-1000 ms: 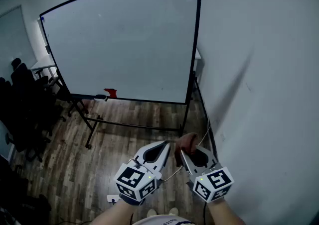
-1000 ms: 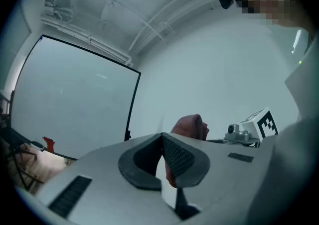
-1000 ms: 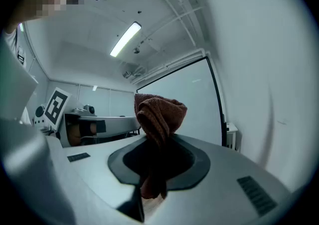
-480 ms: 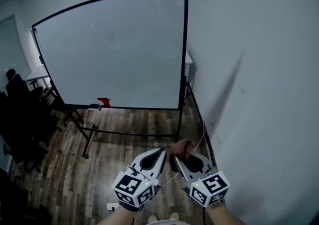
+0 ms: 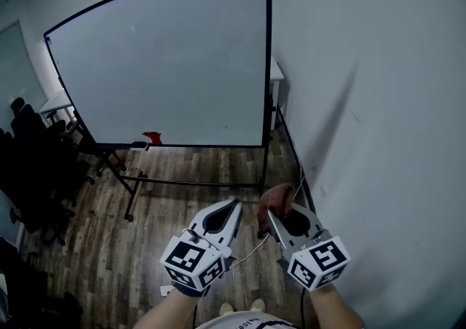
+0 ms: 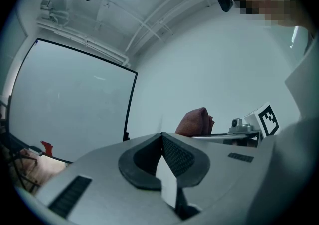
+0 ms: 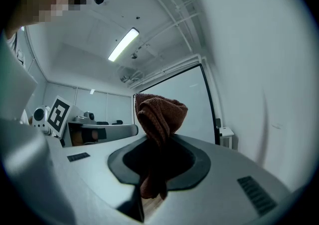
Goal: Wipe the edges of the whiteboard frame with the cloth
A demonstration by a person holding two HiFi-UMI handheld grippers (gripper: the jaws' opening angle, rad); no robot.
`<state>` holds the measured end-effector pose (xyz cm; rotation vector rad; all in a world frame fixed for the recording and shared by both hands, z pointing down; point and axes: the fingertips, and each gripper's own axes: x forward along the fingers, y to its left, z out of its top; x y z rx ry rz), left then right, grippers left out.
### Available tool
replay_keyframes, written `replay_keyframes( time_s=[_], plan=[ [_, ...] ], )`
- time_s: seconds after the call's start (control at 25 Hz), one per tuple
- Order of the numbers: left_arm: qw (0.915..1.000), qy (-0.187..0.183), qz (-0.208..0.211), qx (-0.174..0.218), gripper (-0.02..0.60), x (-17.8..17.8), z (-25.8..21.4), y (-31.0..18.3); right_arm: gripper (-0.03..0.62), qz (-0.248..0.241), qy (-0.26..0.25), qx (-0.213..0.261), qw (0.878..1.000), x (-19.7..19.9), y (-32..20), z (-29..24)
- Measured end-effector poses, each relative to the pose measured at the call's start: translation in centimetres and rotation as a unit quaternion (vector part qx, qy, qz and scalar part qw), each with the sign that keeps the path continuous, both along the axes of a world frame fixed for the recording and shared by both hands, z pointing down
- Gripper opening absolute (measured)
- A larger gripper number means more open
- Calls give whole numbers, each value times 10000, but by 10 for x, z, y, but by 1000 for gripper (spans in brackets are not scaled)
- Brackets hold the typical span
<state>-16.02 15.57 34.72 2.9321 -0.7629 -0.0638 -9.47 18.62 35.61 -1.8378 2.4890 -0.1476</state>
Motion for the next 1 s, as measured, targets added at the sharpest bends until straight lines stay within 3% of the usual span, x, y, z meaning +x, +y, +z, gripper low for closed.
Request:
replay_keyframes(
  time_s=[0.64, 1.0],
  plan=[
    [9997, -156, -164, -9, 8, 38, 10, -3, 75, -48, -134, 44, 9999, 41, -1, 6],
    [10000, -78, 39, 37, 8, 46, 13, -50, 75, 90, -7, 46, 9999, 41, -48, 11]
  ],
)
